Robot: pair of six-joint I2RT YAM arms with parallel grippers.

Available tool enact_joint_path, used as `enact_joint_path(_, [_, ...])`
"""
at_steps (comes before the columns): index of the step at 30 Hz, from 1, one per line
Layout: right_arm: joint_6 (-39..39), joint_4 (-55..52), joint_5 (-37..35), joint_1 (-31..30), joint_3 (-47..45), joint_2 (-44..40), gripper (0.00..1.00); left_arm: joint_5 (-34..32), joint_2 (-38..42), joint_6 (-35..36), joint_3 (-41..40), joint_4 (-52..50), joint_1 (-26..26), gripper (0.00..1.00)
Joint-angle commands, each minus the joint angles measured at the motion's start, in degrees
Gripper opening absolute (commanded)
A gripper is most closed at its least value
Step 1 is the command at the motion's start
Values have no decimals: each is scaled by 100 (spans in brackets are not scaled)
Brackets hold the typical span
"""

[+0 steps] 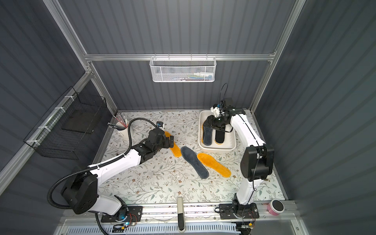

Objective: Put the insoles into the storage box
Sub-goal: Move the insole to the center of the board.

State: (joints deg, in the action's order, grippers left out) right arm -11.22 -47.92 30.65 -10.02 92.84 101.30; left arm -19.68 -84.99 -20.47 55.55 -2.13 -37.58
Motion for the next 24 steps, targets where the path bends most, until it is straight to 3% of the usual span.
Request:
enact_joint_path(1, [251,150,-15,-381,-632,-373,55,642,-198,-352,143,-228,203,100])
enact_joint_path(6, [35,655,-621,-1113,-1743,-828,57,914,-317,-544,132,-244,355,100])
enact_joint_path(11, [-369,1117,-1078,-1679,-2451,-759,57,1052,-412,-649,157,-293,426,100])
enact_joint_path(24, [-799,1321,-1799,-2568,-2504,167,57,980,-363,-757,110,-499,496,100])
